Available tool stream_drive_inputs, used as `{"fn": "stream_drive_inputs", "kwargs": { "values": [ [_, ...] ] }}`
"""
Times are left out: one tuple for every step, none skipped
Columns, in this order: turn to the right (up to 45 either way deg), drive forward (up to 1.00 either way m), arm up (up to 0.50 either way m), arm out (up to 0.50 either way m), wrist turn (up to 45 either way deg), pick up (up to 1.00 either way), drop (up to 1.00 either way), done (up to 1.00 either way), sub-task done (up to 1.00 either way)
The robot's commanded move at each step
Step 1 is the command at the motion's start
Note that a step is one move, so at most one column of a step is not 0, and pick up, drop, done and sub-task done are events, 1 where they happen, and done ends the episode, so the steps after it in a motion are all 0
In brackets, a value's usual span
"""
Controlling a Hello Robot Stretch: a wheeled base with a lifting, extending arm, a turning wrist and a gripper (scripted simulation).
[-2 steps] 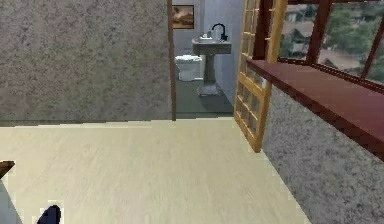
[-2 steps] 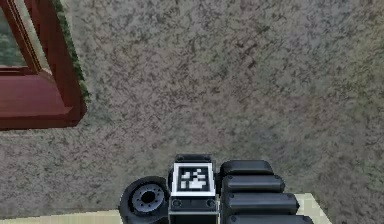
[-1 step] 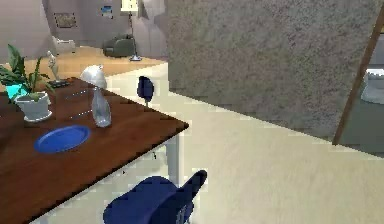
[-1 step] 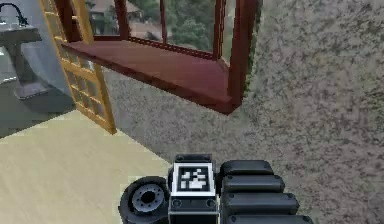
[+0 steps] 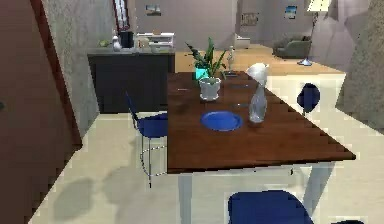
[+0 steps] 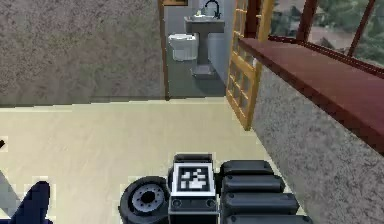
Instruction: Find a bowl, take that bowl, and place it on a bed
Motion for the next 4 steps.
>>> {"fn": "stream_drive_inputs", "kwargs": {
  "values": [
    [-45.0, 0.00, 0.00, 0.00, 0.0, 0.00, 0.00, 0.00, 0.00],
    [-6.0, 0.00, 0.00, 0.00, 0.0, 0.00, 0.00, 0.00, 0.00],
    [0.0, 0.20, 0.00, 0.00, 0.0, 0.00, 0.00, 0.00, 0.00],
    [45.0, 0.00, 0.00, 0.00, 0.0, 0.00, 0.00, 0.00, 0.00]
  ]
}}
